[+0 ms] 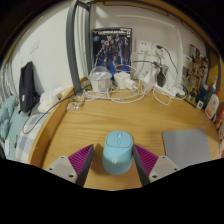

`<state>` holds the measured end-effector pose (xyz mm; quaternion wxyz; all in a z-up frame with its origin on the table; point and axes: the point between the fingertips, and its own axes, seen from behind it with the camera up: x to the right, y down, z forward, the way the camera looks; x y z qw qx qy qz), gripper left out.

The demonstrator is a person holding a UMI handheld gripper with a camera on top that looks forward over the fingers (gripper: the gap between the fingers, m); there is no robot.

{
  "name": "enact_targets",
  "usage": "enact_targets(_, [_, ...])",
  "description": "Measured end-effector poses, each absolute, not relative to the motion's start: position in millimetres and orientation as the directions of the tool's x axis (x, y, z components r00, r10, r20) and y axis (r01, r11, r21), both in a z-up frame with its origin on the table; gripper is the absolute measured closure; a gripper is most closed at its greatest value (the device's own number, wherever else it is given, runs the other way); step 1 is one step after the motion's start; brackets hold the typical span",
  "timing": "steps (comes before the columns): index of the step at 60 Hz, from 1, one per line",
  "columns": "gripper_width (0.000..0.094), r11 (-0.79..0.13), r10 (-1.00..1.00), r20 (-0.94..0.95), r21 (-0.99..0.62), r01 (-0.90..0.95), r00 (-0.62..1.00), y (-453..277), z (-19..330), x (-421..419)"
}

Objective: Arrange mouse

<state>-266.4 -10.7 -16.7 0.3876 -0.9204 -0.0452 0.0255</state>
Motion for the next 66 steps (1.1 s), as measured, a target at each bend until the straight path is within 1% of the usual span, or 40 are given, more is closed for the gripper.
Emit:
enact_targets(5, [0.0245, -0.689, 0.077, -0.009, -0.724, 0.047, 0.997, 1, -17, -263])
enact_targets(7, [0.0260, -0.684, 0.064, -0.012, -0.729, 0.035, 0.998, 4, -17, -261])
enact_targets(10, [0.0417, -0.674, 0.040, -0.009, -0.738, 0.020, 0.999, 6, -15, -256])
enact_targets(15, [0.0438, -0.642, 0.048, -0.014, -0.766, 0.020, 0.999, 6, -15, -256])
enact_targets(20, [0.0517, -0.633, 0.050, -0.028, -0.774, 0.011, 0.998, 4, -15, -255])
enact_targets(21, [0.0497, -0.636, 0.056, -0.024, -0.771, 0.017, 0.998, 3, -15, -255])
enact_targets(22, [0.0550, -0.639, 0.063, -0.020, -0.769, 0.025, 0.998, 3, -15, -255])
enact_targets(23, [0.0572, -0.642, 0.070, -0.016, -0.766, 0.033, 0.997, 3, -15, -255])
enact_targets(24, [0.0558, -0.646, 0.074, -0.014, -0.763, 0.037, 0.997, 3, -15, -255])
enact_targets(25, [0.0596, -0.646, 0.076, -0.014, -0.763, 0.039, 0.997, 3, -15, -255])
enact_targets(30, [0.0609, -0.667, 0.097, -0.010, -0.743, 0.058, 0.995, 4, -14, -254])
enact_targets(33, [0.0608, -0.670, 0.098, -0.008, -0.740, 0.060, 0.995, 5, -7, -251])
enact_targets(38, [0.0608, -0.620, 0.114, -0.022, -0.783, 0.054, 0.993, 13, 36, -246])
enact_targets(43, [0.0606, -0.546, 0.130, -0.013, -0.835, 0.061, 0.991, 25, 97, -237])
enact_targets(49, [0.0608, -0.443, 0.145, -0.004, -0.894, 0.062, 0.989, 33, 179, -213])
enact_targets(55, [0.0607, -0.356, 0.135, 0.007, -0.933, 0.056, 0.991, 34, 241, -176])
enact_targets(57, [0.0606, -0.335, 0.131, 0.017, -0.940, 0.061, 0.991, 32, 255, -160])
enact_targets(61, [0.0606, -0.310, 0.112, 0.029, -0.949, 0.063, 0.993, 26, 273, -124])
enact_targets(64, [0.0607, -0.303, 0.095, 0.035, -0.951, 0.062, 0.995, 23, 276, -95])
enact_targets(66, [0.0606, -0.311, 0.081, 0.033, -0.949, 0.057, 0.996, 20, 269, -76])
